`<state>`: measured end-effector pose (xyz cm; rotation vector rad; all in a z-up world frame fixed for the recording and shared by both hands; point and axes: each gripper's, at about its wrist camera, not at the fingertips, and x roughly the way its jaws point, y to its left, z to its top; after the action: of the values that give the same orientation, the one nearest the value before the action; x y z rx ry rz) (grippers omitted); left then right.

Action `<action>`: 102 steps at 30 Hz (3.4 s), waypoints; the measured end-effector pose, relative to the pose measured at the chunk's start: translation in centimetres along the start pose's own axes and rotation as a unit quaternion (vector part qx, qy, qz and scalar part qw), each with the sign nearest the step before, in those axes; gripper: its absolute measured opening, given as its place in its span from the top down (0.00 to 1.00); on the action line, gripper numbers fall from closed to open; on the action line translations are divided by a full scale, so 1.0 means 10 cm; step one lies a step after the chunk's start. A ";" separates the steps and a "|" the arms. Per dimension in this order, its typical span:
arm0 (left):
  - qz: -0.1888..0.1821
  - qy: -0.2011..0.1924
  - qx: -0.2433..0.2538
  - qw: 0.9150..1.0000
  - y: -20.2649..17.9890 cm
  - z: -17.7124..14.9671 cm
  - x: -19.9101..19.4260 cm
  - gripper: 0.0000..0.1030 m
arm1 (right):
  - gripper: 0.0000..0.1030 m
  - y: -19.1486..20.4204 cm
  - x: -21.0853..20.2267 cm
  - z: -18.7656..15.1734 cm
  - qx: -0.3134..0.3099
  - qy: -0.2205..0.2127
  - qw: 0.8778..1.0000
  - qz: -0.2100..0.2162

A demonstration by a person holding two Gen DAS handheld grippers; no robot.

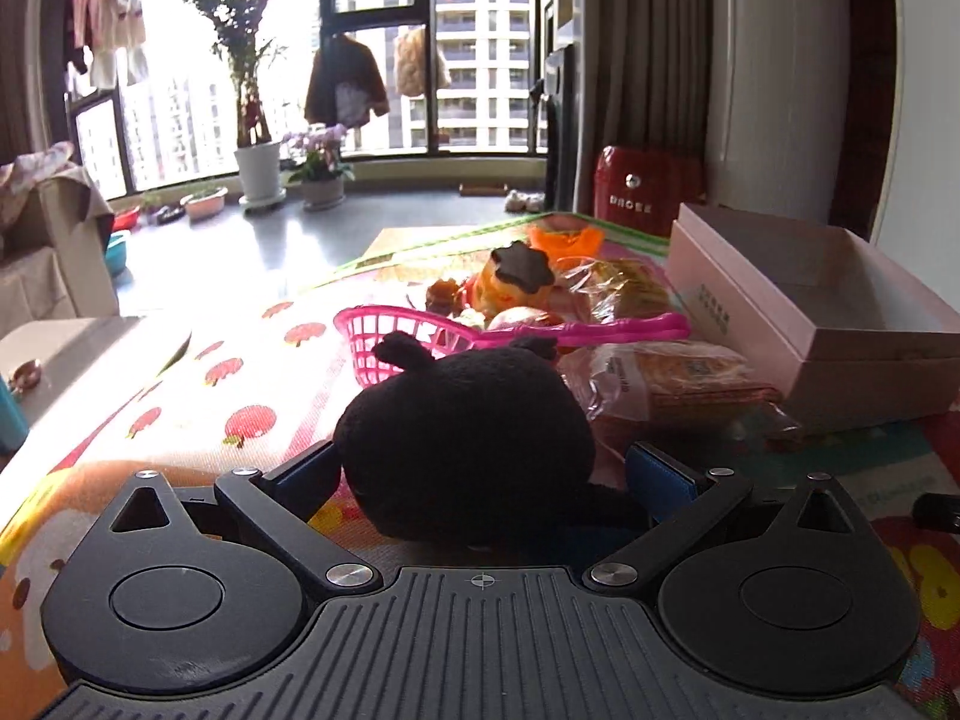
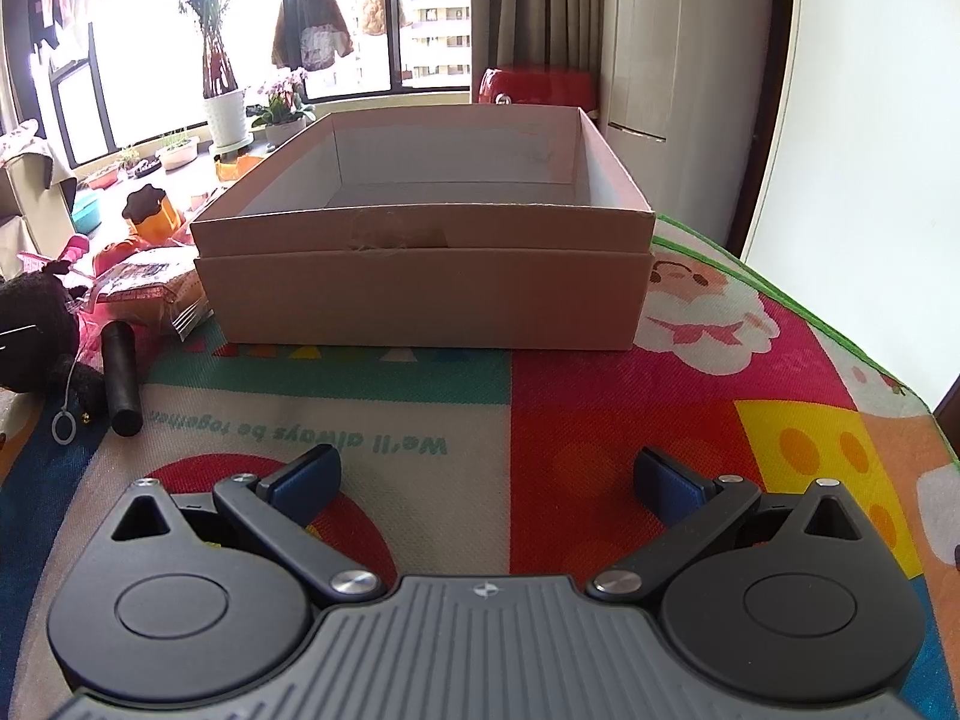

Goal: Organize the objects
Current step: 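Grasp the black plush toy with the left tool while the right tool grasps the pink basket, then drop the plush toy and pink basket into the pink box with both tools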

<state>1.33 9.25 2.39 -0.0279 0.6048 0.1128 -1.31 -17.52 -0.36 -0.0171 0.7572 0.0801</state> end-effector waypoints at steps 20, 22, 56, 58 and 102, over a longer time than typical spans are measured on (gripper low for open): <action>-0.099 -0.009 -0.030 0.995 0.81 -0.34 -0.83 0.15 | 0.00 0.49 -0.15 0.24 -0.039 0.039 0.997 0.047; -0.093 -0.014 -0.040 0.995 0.97 -0.36 -0.89 0.15 | 0.00 0.85 -0.27 0.31 -0.090 -0.002 0.994 0.064; -0.190 -0.026 0.039 0.981 0.40 -0.04 -1.16 0.14 | 0.19 1.28 -0.97 0.46 -0.170 -0.046 0.972 0.155; -0.207 -0.051 0.059 0.975 0.06 0.22 -1.13 0.14 | 0.19 0.92 -1.15 0.42 -0.154 -0.066 0.979 0.118; -0.202 0.033 0.005 0.979 -0.29 -0.13 -0.19 0.19 | 0.00 -0.17 -0.19 0.65 -0.033 -0.059 0.998 0.016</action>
<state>-0.65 6.15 2.39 -0.1451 0.6547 -0.2856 1.88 -19.04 5.66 -0.0614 0.6362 0.1359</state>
